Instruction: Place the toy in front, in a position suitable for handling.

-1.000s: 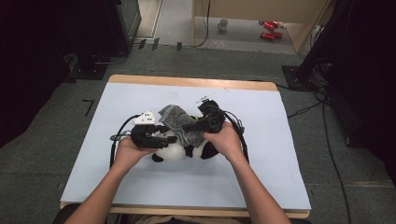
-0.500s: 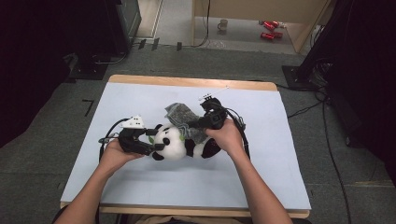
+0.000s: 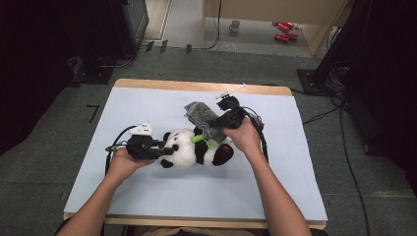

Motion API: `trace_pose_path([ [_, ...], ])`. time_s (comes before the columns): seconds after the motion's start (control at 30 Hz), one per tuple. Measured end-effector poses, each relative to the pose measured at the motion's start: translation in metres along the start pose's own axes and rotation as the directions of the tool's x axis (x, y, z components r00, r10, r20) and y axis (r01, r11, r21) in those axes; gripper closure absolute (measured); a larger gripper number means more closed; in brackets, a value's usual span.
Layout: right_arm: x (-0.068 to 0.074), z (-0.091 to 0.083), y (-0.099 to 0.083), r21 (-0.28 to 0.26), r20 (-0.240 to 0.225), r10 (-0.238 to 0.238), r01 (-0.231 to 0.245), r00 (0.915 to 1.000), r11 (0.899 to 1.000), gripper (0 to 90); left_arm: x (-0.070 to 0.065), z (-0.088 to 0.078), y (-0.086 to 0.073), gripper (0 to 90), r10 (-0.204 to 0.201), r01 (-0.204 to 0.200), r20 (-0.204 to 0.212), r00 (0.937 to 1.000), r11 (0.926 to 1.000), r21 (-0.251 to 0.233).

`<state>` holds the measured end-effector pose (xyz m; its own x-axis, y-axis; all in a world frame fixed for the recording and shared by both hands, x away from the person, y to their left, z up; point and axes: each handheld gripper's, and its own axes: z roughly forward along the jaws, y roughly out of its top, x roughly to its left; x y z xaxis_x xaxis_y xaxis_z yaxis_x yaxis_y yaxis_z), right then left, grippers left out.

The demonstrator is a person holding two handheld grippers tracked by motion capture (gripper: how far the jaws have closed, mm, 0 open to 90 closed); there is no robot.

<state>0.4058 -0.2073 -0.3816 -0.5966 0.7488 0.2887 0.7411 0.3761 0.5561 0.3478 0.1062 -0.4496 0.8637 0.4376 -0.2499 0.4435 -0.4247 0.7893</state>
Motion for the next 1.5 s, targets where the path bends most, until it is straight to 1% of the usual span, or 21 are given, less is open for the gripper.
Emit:
trace_pose_path([
  [0.03,-0.003,0.0,0.0,-0.001,-0.002,0.012,-0.012,0.9999,1.0,77.8,0.0,0.0,0.0,66.0,-0.007,0.007,0.0,1.0,1.0,0.0],
  [0.13,-0.008,-0.002,0.003,-0.007,0.031,0.018,-0.017,0.9994,1.0,78.1,0.001,-0.001,0.001,67.2,-0.023,0.023,0.002,0.9997,0.9997,-0.005],
  [0.2,-0.009,-0.005,0.005,-0.016,0.031,0.038,-0.038,0.9988,0.999,78.1,0.001,-0.002,0.002,67.3,-0.019,0.019,-0.001,0.9998,0.9998,-0.002],
  [0.27,-0.006,-0.011,0.008,-0.045,0.001,0.053,-0.053,0.9986,0.998,78.2,-0.001,-0.003,0.004,67.2,0.001,-0.001,-0.014,0.9999,0.9999,0.012],
  [0.33,-0.001,-0.02,0.011,-0.079,-0.034,0.048,-0.05,0.9983,0.996,78.2,-0.003,-0.003,0.006,67.3,0.016,-0.015,-0.023,0.9996,0.9996,0.023],
  [0.4,0.006,-0.028,0.016,-0.101,-0.071,0.041,-0.048,0.9966,0.994,78.2,-0.003,-0.003,0.007,67.4,0.014,-0.014,-0.024,0.9996,0.9996,0.026],
  [0.43,0.01,-0.03,0.018,-0.106,-0.082,0.028,-0.037,0.9962,0.994,78.2,-0.003,-0.003,0.007,67.4,0.012,-0.012,-0.024,0.9996,0.9996,0.026],
  [0.5,0.02,-0.033,0.021,-0.101,-0.101,0.005,-0.016,0.9948,0.995,78.2,-0.002,-0.003,0.007,67.3,0.009,-0.009,-0.023,0.9997,0.9996,0.026],
  [0.57,0.031,-0.03,0.023,-0.094,-0.141,-0.015,0.002,0.9899,0.996,78.2,-0.002,-0.003,0.007,67.0,0.013,-0.012,-0.024,0.9996,0.9996,0.026],
  [0.6,0.034,-0.028,0.023,-0.083,-0.155,-0.015,0.002,0.9878,0.997,78.2,-0.002,-0.003,0.007,67.0,0.013,-0.013,-0.026,0.9996,0.9996,0.025],
  [0.7,0.048,-0.017,0.02,-0.045,-0.199,-0.037,0.028,0.9793,0.999,78.2,-0.001,-0.003,0.007,66.9,-0.002,0.003,-0.019,0.9998,0.9999,0.017],
  [0.73,0.051,-0.012,0.019,-0.028,-0.207,-0.045,0.04,0.9773,0.999,78.2,0.0,-0.003,0.006,66.9,-0.011,0.012,-0.013,0.9998,0.9998,0.013],
  [0.8,0.054,-0.002,0.015,0.008,-0.211,-0.054,0.057,0.9761,0.998,78.1,0.003,-0.004,0.006,67.6,-0.011,0.011,-0.004,0.9999,0.9999,0.011],
  [0.9,0.047,0.012,0.009,0.055,-0.224,-0.028,0.041,0.9742,0.998,78.1,0.005,-0.003,0.007,68.0,-0.023,0.023,0.001,0.9997,0.9997,0.007],
  [0.93,0.043,0.014,0.007,0.054,-0.222,-0.018,0.031,0.9749,0.998,77.9,0.006,-0.003,0.007,68.2,-0.027,0.027,0.001,0.9996,0.9996,0.005],
  [1.0,0.034,0.015,0.004,0.041,-0.235,0.003,0.007,0.9719,0.999,77.8,0.007,-0.003,0.008,68.6,-0.036,0.036,0.001,0.9994,0.9993,-0.008],
  [1.03,0.031,0.015,0.004,0.038,-0.222,0.006,0.003,0.9749,0.999,77.8,0.008,-0.003,0.008,68.9,-0.037,0.037,0.003,0.9993,0.9993,-0.011],
  [1.1,0.025,0.014,0.003,0.034,-0.209,0.014,-0.007,0.9779,0.999,77.7,0.009,-0.003,0.009,69.2,-0.041,0.041,0.005,0.9991,0.999,-0.016],
  [1.23,0.012,0.013,0.002,0.028,-0.147,0.031,-0.027,0.9886,0.999,78.0,0.008,-0.003,0.009,69.5,-0.044,0.045,0.004,0.999,0.9989,-0.013],
  [1.33,0.001,0.011,0.001,0.024,-0.139,0.056,-0.053,0.9887,0.998,78.3,0.009,-0.003,0.009,69.8,-0.054,0.054,0.008,0.9985,0.9983,-0.02],
  [1.5,-0.008,0.007,-0.001,0.018,-0.132,0.076,-0.074,0.9884,0.997,78.1,0.011,-0.003,0.011,70.1,-0.073,0.073,0.01,0.9973,0.9968,-0.03],
])
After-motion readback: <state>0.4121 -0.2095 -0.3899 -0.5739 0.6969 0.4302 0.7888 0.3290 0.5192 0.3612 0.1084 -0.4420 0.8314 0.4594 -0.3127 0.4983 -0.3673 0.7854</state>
